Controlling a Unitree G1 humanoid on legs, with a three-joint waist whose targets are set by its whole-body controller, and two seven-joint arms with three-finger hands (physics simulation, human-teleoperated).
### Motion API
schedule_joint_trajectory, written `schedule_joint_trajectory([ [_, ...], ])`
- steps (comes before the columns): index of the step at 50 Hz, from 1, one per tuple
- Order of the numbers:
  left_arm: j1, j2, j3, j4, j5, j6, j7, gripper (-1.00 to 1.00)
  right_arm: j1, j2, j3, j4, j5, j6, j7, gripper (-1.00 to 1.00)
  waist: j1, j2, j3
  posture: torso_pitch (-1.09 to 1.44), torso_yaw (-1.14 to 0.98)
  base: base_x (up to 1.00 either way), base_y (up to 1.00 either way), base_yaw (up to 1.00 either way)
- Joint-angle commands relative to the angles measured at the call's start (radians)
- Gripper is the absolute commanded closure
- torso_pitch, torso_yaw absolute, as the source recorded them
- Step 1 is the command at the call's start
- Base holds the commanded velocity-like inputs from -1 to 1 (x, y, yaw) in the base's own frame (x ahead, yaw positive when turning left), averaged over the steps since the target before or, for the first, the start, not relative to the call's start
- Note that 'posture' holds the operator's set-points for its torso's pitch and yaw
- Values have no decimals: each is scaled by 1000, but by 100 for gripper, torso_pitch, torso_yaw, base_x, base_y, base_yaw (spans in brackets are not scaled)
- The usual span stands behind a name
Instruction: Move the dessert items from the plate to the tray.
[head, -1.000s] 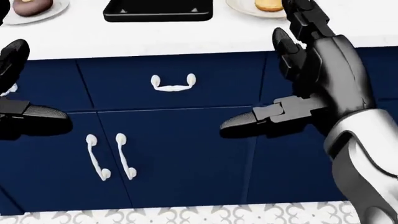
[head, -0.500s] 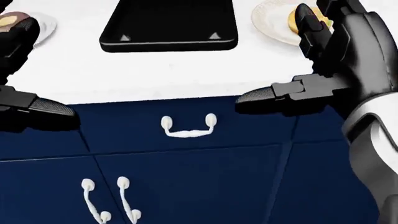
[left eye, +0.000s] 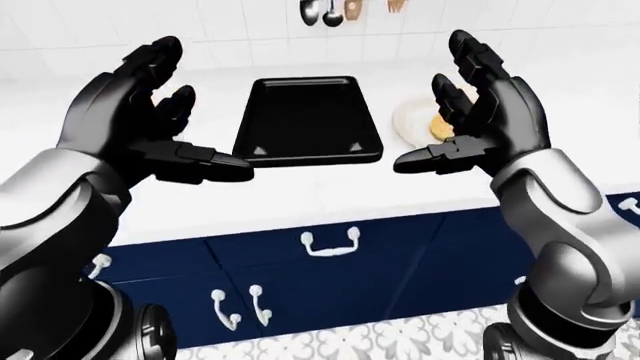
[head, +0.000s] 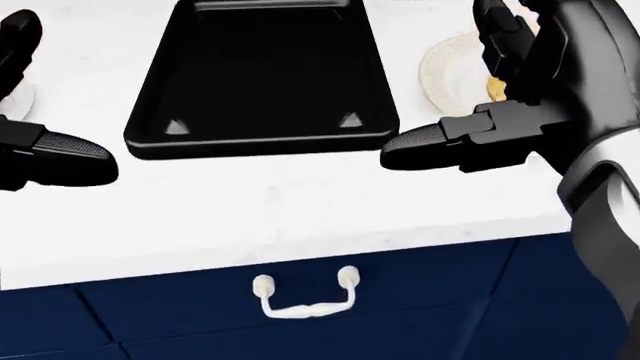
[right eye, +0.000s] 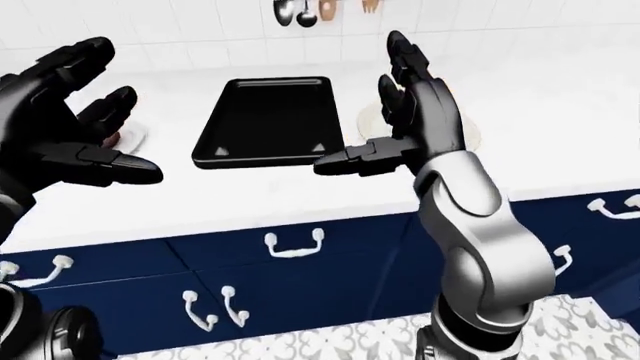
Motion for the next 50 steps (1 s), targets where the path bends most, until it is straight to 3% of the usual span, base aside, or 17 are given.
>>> schedule_joint_trajectory([
  [1,-28,12,5,-14,2,-24,-5,-100,-46,-20,-13,-31,14,1,-3,-100,-3,2,-15,0,0,9,-5,0],
  [4,-30,18,10,-15,6,-20,-13,-100,-64,-29,-3,-27,17,13,-1,-100,0,-57,-11,0,0,9,-1,0],
  [5,-29,19,8,-10,9,-26,-16,-100,-65,-28,-1,-22,18,10,2,-100,1,-24,-17,0,0,9,0,0],
  [7,-24,22,9,-8,12,-33,-20,-100,-69,-19,-10,-20,29,12,2,-100,23,-66,5,0,0,11,0,46],
  [14,-30,39,15,6,17,-38,-31,-100,-87,-32,0,-18,42,20,-5,-100,-18,-40,13,0,0,9,6,86],
  [15,-34,39,20,-1,15,-27,-32,-100,-93,-35,-5,-11,41,21,-6,-100,12,-71,24,0,0,0,0,0],
  [19,-44,44,17,4,18,-22,-35,-100,-114,-54,-21,-6,42,38,-9,-100,-10,20,11,0,0,0,0,0],
  [22,-50,45,12,4,23,-17,-36,-100,-126,-66,-27,-2,47,46,-11,-100,-12,-3,19,0,0,1,0,0],
  [23,-55,46,11,7,25,-15,-36,-100,-128,-69,-27,-5,49,49,-12,-100,-10,3,-12,0,0,11,0,0],
  [26,-60,45,9,4,30,-9,-40,-100,-140,-79,-34,-4,57,55,-12,-100,-2,13,-4,0,0,12,0,0],
  [30,-55,50,14,6,36,-13,-50,-100,-148,-85,-28,-7,62,57,-17,-100,2,-7,0,0,0,12,3,0],
  [32,-49,51,15,9,39,-22,-54,-100,-147,-83,-24,-4,59,53,-19,-100,8,-54,16,0,0,12,26,0],
  [33,-52,52,13,13,41,-22,-55,-100,-146,-80,-19,-5,57,53,-20,-100,6,-105,6,0,0,12,32,0],
  [44,-59,65,21,22,46,-21,-67,-100,-157,-71,-8,8,51,45,-21,-100,-8,-31,5,0,0,12,32,0],
  [47,-57,71,23,27,47,-27,-70,-100,-164,-69,-14,7,54,53,-22,-100,-17,20,2,0,0,12,31,0],
  [49,-64,75,20,32,49,-24,-70,-100,-166,-70,-22,13,59,50,-19,-100,-19,101,-8,0,0,3,5,0],
  [50,-70,78,17,38,50,-25,-70,-100,-173,-72,-27,11,64,57,-21,-100,-15,49,20,0,0,0,0,0],
])
